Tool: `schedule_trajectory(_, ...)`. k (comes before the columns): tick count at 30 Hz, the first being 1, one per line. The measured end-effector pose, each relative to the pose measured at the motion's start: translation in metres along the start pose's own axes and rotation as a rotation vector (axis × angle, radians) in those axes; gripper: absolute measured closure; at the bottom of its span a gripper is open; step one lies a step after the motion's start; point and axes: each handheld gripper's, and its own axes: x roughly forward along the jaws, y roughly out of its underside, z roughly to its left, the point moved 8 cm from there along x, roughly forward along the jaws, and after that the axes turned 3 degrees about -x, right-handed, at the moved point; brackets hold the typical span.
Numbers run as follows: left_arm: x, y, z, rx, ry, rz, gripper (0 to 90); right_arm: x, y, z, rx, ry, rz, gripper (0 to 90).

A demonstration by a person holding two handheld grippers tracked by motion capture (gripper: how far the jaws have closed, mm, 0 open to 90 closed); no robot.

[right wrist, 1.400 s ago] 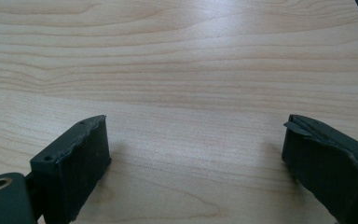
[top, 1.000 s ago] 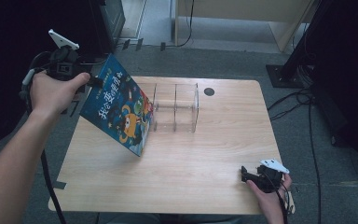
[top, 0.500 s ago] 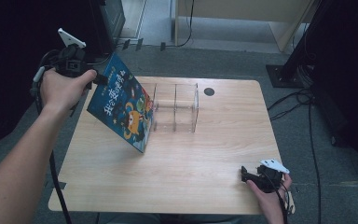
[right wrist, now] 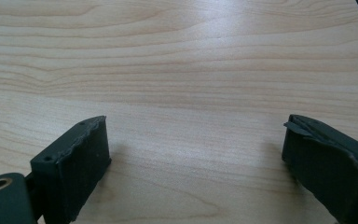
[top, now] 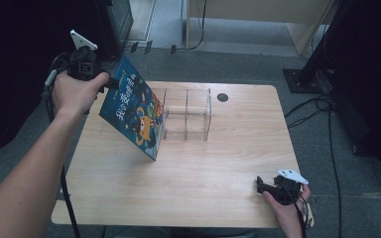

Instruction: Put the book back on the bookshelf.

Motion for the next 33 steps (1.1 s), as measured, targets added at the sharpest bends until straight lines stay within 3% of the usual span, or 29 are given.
schedule_trajectory(8,0.003,-0.001,0.004,-0.035,0.035,-0.004,84.3,0.000,0.000,0.000,-0.001,0.001,0.001,6.9)
schedule_trajectory(11,0.001,-0.003,0.003,-0.016,0.047,-0.047,83.3,0.000,0.000,0.000,0.000,0.002,0.001,6.9)
schedule_trajectory(15,-0.006,-0.008,0.000,-0.026,0.089,-0.100,69.4,0.000,0.000,0.000,-0.001,0.002,0.002,6.9)
schedule_trajectory(17,-0.008,-0.006,0.000,0.008,0.065,-0.093,62.7,0.000,0.000,0.000,-0.001,0.002,0.001,6.9)
schedule_trajectory(24,-0.012,-0.003,-0.002,0.036,0.038,-0.082,53.2,0.000,0.000,0.000,-0.002,0.002,0.002,6.9)
schedule_trajectory(31,-0.023,-0.003,0.000,0.037,0.034,-0.078,47.0,0.000,0.000,0.000,-0.005,0.002,0.002,6.9)
schedule_trajectory(33,-0.028,-0.004,0.004,0.040,0.011,-0.093,45.5,0.000,0.000,0.000,-0.005,0.002,0.002,6.9)
